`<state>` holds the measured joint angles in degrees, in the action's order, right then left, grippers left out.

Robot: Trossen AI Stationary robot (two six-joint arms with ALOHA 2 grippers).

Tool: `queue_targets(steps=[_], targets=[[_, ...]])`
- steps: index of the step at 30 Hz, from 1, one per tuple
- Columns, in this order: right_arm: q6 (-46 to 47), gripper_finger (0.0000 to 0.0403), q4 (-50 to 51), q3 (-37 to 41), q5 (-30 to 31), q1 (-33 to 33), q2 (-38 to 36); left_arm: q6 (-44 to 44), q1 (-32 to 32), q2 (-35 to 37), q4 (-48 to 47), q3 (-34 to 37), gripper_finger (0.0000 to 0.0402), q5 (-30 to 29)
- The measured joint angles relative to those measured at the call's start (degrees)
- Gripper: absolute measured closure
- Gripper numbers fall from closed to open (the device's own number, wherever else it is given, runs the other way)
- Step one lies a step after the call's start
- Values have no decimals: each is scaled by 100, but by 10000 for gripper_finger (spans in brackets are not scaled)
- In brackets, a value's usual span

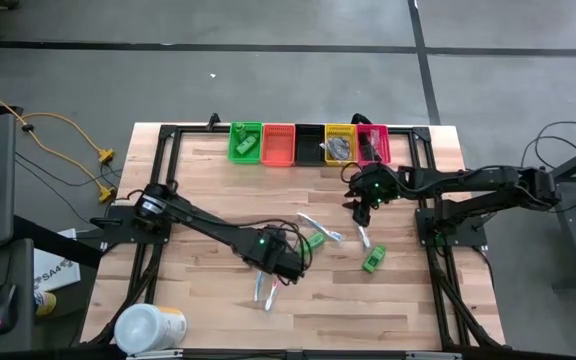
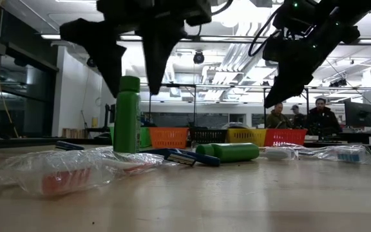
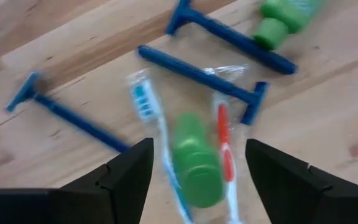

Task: Pick & Place Travel size toiletries
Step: Put the green shampoo bottle into the green bin

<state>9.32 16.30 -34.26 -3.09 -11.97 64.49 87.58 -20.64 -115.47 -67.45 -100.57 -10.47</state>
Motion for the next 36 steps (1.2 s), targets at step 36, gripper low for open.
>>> queue_targets(steps=[36], targets=[[-35,247,339,0,-182,0,0,415,37,-191,298,232,243,707]])
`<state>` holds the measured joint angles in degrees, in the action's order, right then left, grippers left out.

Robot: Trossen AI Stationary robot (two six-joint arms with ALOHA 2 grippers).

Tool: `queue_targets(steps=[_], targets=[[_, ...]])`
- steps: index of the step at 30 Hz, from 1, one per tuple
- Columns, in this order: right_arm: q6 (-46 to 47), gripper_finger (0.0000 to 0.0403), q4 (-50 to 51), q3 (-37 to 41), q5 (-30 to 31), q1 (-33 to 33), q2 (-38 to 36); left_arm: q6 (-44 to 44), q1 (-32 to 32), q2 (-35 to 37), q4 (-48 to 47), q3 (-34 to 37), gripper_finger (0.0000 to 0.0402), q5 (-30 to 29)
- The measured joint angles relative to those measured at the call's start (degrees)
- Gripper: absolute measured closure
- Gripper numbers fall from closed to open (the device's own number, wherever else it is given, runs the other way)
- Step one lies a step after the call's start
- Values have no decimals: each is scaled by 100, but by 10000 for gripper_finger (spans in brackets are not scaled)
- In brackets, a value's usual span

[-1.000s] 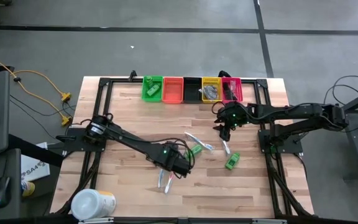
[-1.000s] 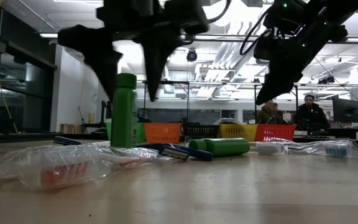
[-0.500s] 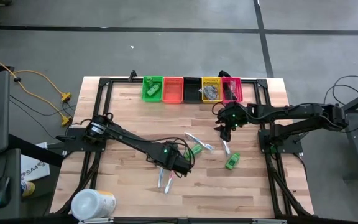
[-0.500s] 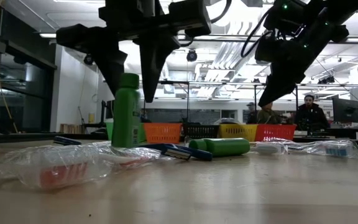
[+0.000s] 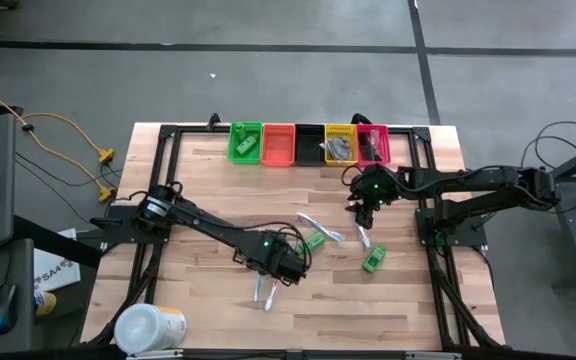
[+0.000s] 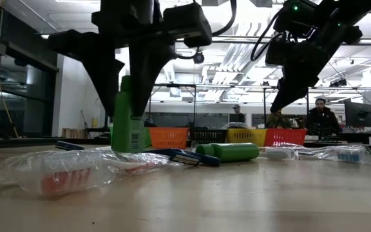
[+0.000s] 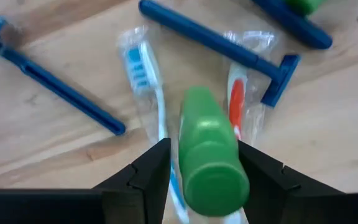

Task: Pick & Place Travel size toiletries
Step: Put the green shampoo bottle into the green bin

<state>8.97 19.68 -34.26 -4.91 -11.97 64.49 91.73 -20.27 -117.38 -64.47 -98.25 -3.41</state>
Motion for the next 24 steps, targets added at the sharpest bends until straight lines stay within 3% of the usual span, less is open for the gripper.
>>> queue_targets(steps=[9,16,24], targets=[[42,247,1,0,0,0,0,-149,0,0,56,95,248,-57],[44,247,4,0,1,0,0,-369,0,0,184,95,308,-63],[78,247,97,0,-144,0,0,-1110,2,34,-56,-123,309,-9]])
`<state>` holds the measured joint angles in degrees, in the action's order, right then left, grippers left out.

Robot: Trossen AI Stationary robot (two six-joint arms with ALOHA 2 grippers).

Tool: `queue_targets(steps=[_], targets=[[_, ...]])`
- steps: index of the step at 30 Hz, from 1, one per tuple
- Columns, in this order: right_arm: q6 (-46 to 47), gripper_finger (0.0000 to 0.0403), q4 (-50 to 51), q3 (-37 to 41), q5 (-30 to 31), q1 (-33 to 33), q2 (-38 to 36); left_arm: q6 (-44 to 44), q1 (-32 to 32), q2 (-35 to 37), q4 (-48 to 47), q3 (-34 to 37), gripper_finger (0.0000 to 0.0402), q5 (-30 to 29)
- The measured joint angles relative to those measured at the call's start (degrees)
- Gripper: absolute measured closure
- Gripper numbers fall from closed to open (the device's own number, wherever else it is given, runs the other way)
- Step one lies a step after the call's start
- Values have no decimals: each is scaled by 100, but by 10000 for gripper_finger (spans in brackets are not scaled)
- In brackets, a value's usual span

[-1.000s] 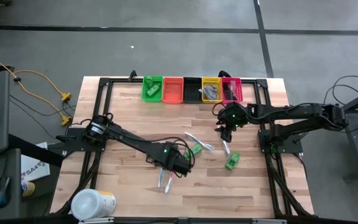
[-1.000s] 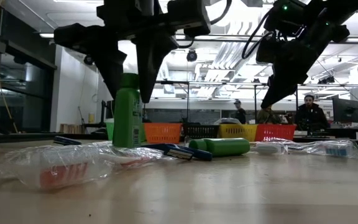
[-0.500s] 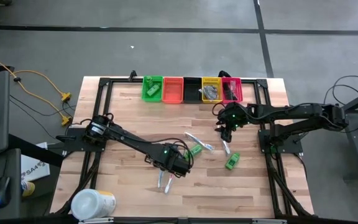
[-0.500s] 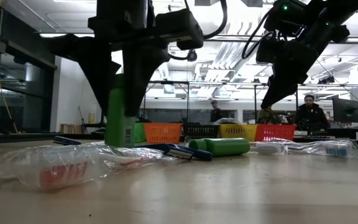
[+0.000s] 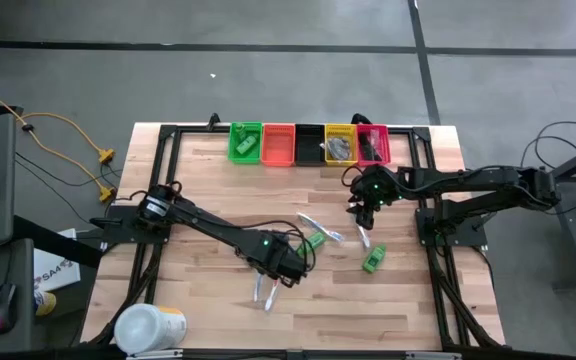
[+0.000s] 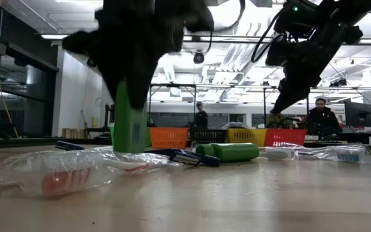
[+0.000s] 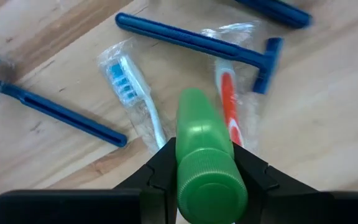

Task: Pick & Place Travel size toiletries
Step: Put the green shampoo bottle into the green bin

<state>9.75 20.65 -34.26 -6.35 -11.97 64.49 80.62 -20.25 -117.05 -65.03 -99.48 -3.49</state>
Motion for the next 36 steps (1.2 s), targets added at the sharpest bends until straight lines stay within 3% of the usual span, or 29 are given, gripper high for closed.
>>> queue_targets(steps=[6,16,25,32,36], targets=[[51,247,-29,0,2,0,1,-576,92,283,-1009,-493,310,-368],[97,247,-140,0,26,0,0,-1908,820,938,-2489,-461,310,-1558],[244,247,-123,0,30,0,0,-3953,2765,1420,-2386,-437,310,-2091],[246,247,-93,0,41,0,0,-5193,4499,1468,-1767,-387,309,-1921],[246,247,-77,0,41,-2,0,-5965,5224,1468,-1110,-387,309,-1308]])
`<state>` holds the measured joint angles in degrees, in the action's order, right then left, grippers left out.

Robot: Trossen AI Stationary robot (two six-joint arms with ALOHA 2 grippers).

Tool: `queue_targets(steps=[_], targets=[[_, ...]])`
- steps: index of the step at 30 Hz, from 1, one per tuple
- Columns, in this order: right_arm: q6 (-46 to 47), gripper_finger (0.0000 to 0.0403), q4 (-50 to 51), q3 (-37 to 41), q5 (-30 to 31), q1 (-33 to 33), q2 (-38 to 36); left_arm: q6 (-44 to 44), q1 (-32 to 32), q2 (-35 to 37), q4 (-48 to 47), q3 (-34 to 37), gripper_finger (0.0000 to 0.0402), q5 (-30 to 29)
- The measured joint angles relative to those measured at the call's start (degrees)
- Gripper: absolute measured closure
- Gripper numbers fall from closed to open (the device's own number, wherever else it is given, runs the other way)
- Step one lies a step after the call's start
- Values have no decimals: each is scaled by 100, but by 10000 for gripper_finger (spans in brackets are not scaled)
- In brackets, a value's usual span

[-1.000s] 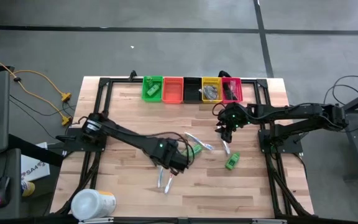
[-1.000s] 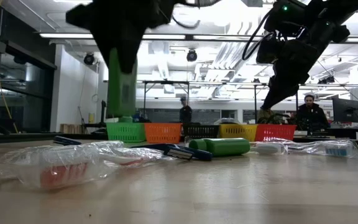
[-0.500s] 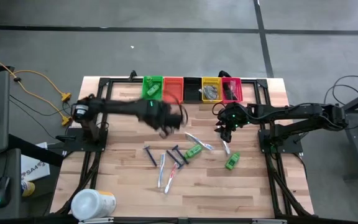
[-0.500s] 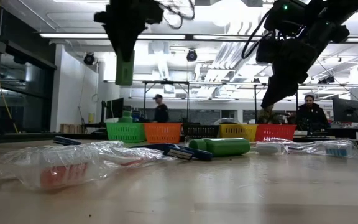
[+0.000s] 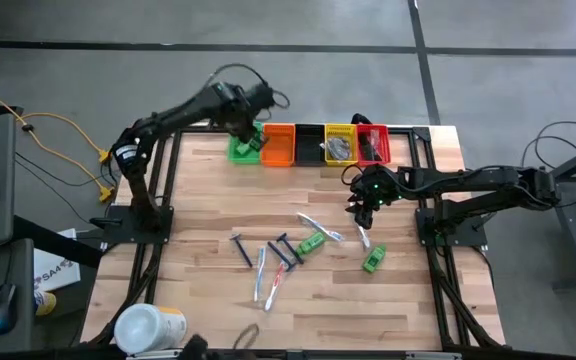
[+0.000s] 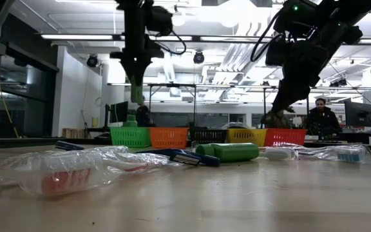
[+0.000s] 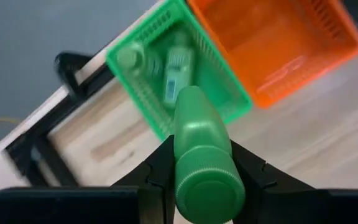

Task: Pick & Place Travel size toiletries
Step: Put the green shampoo bottle into the green bin

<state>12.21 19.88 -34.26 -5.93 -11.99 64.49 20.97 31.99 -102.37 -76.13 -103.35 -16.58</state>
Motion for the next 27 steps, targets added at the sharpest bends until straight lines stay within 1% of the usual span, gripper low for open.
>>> queue_targets(steps=[2,4,6,9,14,17,20,27], targets=[[0,247,-3,0,9,2,0,-326,312,-28,212,-1,309,276],[4,247,-12,0,91,2,0,-587,499,-140,305,-4,309,398],[44,247,-25,0,178,2,0,-623,653,-265,239,6,309,428],[135,247,-39,0,214,2,0,-737,669,-397,330,99,309,481],[209,247,-57,0,220,2,0,-954,664,-511,784,707,309,594],[214,247,-81,0,267,2,1,-1141,718,-521,1021,1095,309,794],[207,247,-83,0,282,2,0,-1174,783,-522,1276,1328,309,1017],[163,247,-167,0,287,2,1,-1172,866,-520,1615,1640,309,982]])
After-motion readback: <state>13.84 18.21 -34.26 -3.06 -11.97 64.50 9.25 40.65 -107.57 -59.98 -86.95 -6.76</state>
